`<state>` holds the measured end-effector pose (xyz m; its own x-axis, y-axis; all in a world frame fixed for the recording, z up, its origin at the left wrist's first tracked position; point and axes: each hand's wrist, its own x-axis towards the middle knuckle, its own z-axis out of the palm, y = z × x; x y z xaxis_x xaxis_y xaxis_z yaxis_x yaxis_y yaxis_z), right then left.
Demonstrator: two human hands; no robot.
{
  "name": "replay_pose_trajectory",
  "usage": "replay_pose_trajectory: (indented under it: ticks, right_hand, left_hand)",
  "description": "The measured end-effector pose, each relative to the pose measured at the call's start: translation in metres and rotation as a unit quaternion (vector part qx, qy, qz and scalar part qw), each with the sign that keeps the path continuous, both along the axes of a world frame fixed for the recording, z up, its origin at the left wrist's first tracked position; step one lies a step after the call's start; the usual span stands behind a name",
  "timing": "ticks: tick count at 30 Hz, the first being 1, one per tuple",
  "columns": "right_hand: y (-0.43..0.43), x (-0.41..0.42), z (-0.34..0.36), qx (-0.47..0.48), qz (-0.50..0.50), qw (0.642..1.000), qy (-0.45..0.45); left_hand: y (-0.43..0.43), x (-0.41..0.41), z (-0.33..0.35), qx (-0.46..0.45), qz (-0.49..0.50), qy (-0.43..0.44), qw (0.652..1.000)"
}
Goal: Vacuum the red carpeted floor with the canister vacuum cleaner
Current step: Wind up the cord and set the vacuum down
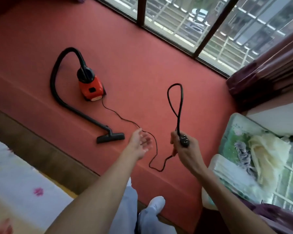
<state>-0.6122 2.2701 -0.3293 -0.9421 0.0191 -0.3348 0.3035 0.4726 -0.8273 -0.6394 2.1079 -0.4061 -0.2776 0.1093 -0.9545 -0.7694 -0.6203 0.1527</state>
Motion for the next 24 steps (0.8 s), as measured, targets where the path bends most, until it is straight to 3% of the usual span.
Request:
replay_pose_trajectory:
  ticks: [3, 5, 8, 12, 16, 20, 24]
  right_hand:
    - [-0.012, -0.030, -0.007, -0.022, -0.029, 0.999, -0.039]
    - [-0.021, -0.044, -0.010, -0.039, -0.039, 0.996, -0.064]
    - [-0.030, -0.059, -0.012, -0.064, -0.055, 0.991, -0.108]
    - [-0.027, -0.077, -0.013, -0.065, -0.078, 0.968, -0.229]
    - [-0.003, -0.088, -0.015, -0.074, -0.034, 0.923, -0.375]
    - [0.035, -0.101, -0.016, -0.123, -0.003, 0.881, -0.457]
    - [0.067, -0.110, -0.015, -0.102, 0.093, 0.848, -0.511]
  left_hand:
    - [0.024, 0.031, -0.019, 0.011, -0.064, -0.085, 0.994]
    - [0.038, 0.046, -0.024, 0.051, -0.056, -0.127, 0.989]
    - [0.052, 0.052, -0.026, 0.140, 0.065, -0.147, 0.977]
    - [0.055, 0.042, -0.032, 0.254, 0.296, -0.104, 0.915]
    - [0.063, 0.038, -0.043, 0.261, 0.413, -0.058, 0.871]
    - [0.064, 0.043, -0.053, 0.158, 0.383, -0.043, 0.909]
    - [0.065, 0.039, -0.046, 0.111, 0.307, -0.034, 0.945]
